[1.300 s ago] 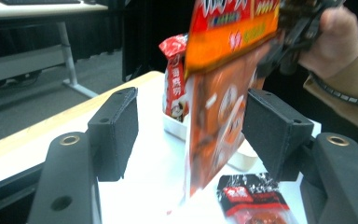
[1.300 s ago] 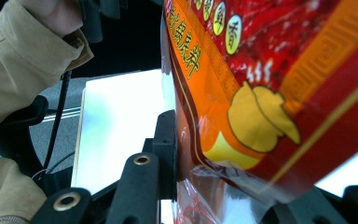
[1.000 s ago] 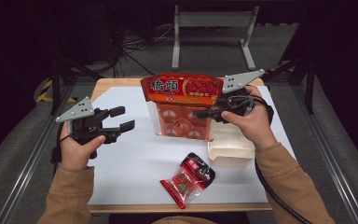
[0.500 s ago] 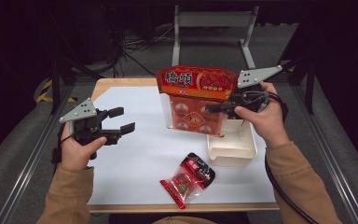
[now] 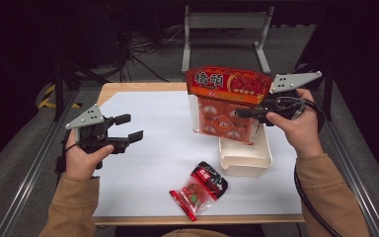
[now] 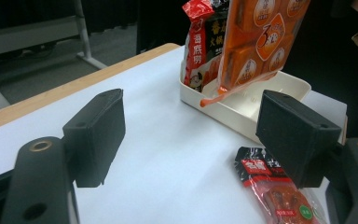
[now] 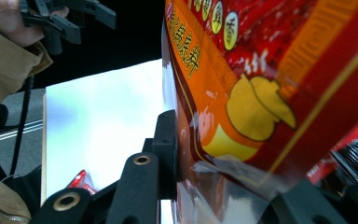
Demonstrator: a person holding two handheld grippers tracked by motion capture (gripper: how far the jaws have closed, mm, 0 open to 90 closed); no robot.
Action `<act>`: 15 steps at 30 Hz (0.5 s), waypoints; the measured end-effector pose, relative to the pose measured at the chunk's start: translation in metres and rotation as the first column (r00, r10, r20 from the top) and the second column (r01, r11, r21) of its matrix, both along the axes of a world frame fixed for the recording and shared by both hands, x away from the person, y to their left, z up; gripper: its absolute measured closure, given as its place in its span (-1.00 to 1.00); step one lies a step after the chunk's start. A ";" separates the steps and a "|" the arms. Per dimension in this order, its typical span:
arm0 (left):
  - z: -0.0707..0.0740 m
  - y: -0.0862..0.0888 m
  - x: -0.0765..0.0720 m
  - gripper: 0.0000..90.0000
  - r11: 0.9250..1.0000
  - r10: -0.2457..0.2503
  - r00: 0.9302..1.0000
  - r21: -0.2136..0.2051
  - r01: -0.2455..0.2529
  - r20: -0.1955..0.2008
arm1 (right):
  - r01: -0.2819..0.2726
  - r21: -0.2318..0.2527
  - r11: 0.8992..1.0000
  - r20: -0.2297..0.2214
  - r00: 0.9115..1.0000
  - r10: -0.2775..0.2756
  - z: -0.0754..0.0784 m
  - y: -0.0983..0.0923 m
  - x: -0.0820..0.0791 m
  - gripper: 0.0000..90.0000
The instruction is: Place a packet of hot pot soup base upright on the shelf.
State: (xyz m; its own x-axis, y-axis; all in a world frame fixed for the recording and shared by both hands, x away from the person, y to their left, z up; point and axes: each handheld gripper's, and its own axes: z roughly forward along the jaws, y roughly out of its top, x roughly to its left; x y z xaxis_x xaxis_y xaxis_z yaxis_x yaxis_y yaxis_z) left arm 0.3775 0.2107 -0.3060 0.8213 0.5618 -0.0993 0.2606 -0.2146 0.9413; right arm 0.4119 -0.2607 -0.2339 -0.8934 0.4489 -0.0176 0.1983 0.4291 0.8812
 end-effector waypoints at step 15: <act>-0.002 -0.001 0.002 -0.46 1.000 -0.003 1.000 0.007 0.003 -0.015 | 0.066 0.012 0.998 0.007 0.998 -0.066 -0.004 -0.023 -0.004 0.56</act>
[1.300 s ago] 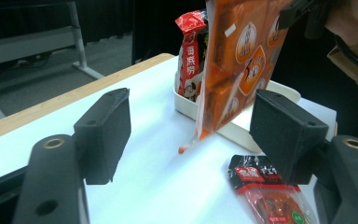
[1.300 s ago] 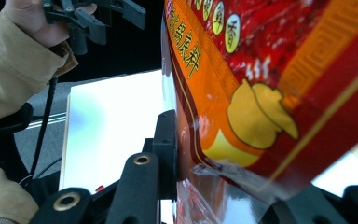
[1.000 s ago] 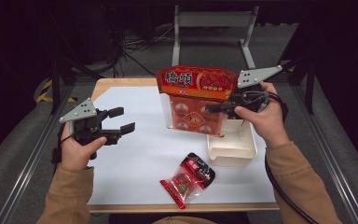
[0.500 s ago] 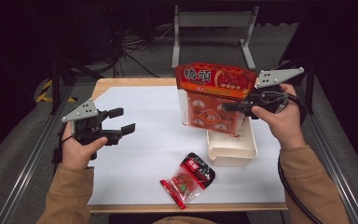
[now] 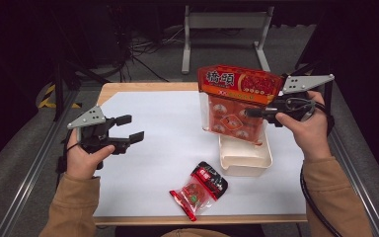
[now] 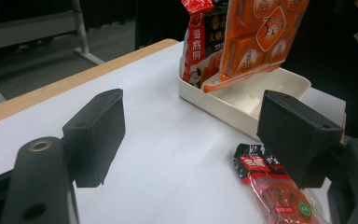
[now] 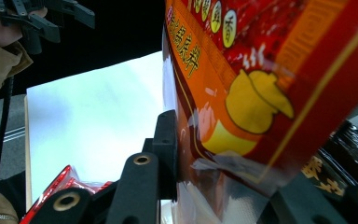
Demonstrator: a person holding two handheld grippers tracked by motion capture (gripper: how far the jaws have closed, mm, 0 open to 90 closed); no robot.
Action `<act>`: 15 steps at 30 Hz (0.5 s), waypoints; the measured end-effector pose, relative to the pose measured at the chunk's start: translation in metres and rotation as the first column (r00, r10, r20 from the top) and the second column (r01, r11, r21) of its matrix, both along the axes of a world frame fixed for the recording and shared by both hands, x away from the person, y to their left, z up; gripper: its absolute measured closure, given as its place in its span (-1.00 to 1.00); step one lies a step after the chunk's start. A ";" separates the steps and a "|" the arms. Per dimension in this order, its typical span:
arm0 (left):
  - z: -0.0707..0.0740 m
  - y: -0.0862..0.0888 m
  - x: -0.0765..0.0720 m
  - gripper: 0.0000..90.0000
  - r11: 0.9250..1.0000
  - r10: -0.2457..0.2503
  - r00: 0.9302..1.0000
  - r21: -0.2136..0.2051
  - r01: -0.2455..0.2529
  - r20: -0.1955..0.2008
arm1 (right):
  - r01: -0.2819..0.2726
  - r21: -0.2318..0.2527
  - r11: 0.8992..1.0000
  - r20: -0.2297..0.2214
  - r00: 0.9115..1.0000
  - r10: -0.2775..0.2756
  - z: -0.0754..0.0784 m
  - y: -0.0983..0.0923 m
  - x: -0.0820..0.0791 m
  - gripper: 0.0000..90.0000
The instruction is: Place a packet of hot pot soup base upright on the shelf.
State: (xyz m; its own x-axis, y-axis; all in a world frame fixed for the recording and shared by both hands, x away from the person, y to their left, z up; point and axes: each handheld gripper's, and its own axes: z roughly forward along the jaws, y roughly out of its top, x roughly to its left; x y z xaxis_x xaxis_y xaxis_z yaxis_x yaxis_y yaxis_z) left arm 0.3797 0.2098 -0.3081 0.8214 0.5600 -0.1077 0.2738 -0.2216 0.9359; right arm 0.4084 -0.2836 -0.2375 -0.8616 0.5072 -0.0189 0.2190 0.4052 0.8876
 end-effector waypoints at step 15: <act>-0.004 -0.007 0.002 -0.50 1.000 -0.015 1.000 0.009 0.015 -0.003 | 0.096 0.020 0.995 -0.011 0.995 -0.096 -0.015 -0.015 0.000 0.56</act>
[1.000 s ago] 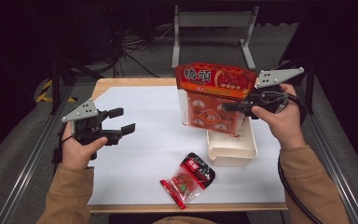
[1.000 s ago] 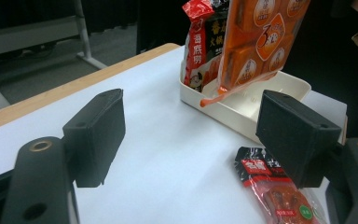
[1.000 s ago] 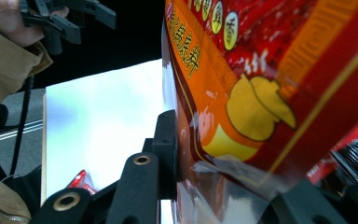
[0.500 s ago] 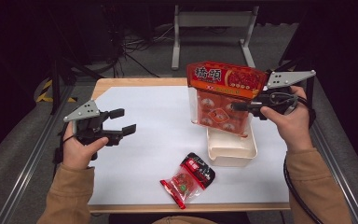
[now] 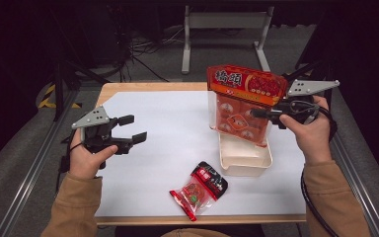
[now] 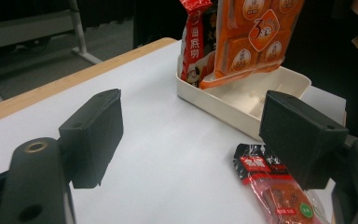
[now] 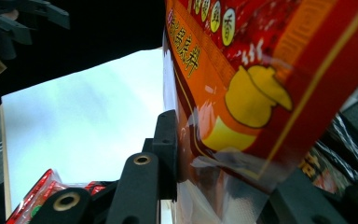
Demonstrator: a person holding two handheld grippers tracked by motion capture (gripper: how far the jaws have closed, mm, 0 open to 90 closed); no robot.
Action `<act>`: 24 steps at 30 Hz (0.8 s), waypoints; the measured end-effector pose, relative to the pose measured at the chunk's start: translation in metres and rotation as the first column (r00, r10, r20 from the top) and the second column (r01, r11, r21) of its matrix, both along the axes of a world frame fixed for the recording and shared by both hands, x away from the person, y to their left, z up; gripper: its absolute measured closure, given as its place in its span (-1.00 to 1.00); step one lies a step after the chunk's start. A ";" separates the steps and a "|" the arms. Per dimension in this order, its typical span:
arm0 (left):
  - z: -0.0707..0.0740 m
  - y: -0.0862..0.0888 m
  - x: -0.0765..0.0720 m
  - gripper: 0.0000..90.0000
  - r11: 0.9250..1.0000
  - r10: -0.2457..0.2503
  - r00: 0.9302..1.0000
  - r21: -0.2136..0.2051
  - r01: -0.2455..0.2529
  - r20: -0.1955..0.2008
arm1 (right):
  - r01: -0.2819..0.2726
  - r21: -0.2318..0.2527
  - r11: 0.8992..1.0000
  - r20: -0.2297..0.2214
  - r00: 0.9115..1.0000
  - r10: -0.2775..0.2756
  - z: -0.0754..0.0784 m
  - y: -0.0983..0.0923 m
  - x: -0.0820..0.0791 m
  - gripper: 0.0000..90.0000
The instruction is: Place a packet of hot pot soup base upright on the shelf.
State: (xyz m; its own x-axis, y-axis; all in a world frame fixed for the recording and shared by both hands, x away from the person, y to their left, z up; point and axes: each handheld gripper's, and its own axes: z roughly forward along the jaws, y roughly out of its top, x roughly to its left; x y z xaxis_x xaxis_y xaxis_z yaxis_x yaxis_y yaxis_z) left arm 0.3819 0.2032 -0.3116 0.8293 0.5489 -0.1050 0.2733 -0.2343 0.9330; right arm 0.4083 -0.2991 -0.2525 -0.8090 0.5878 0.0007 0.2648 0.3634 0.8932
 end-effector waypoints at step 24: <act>-0.004 -0.003 0.001 -0.51 1.000 -0.011 1.000 0.015 0.011 -0.005 | 0.132 0.000 0.991 -0.032 0.991 -0.131 -0.021 -0.007 0.000 0.56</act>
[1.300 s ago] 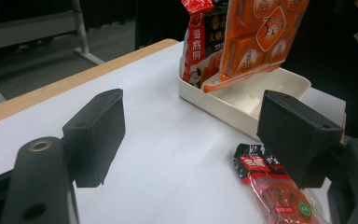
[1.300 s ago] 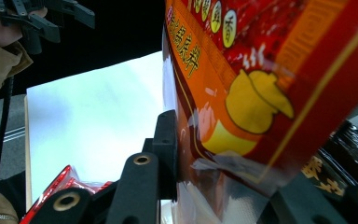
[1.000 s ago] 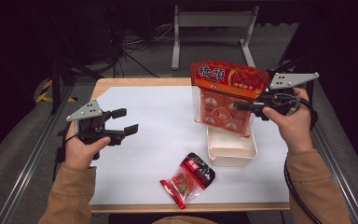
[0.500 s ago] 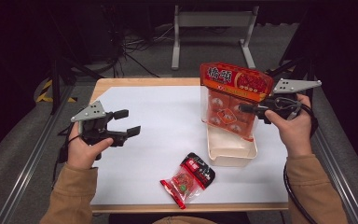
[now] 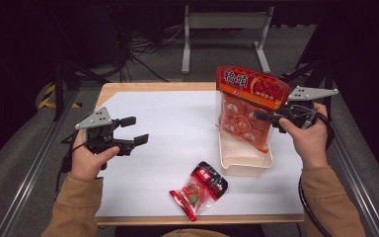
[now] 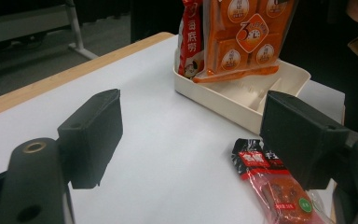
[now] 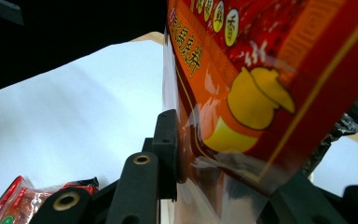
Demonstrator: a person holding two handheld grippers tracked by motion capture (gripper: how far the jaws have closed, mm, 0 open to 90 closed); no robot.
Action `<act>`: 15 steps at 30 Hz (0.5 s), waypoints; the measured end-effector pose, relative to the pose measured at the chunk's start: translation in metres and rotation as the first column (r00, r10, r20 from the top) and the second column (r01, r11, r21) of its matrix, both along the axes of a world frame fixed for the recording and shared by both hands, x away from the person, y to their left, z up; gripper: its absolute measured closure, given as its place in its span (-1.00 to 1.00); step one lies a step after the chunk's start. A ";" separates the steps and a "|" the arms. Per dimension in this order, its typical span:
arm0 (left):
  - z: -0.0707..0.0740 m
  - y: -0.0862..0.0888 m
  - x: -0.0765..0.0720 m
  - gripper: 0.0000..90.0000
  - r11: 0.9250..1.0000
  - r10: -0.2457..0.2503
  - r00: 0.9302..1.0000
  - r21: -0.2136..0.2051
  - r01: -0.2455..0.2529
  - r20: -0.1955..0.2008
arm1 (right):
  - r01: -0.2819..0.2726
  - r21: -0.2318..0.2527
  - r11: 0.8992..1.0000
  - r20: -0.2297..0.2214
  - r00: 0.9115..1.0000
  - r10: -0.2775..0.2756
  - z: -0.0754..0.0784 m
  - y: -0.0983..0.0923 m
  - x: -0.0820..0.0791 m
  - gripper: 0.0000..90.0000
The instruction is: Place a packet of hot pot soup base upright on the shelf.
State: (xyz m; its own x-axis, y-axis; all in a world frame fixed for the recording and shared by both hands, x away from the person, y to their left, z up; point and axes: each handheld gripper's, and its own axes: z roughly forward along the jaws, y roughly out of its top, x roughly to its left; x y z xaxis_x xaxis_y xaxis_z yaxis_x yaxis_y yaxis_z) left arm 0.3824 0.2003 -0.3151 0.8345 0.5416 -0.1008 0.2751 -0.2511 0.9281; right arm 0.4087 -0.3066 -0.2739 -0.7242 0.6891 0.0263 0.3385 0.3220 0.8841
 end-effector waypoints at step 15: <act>-0.003 -0.002 0.001 -0.52 1.000 -0.006 1.000 0.011 0.006 -0.011 | 0.077 -0.033 0.996 -0.025 0.997 -0.078 -0.013 0.001 -0.003 0.56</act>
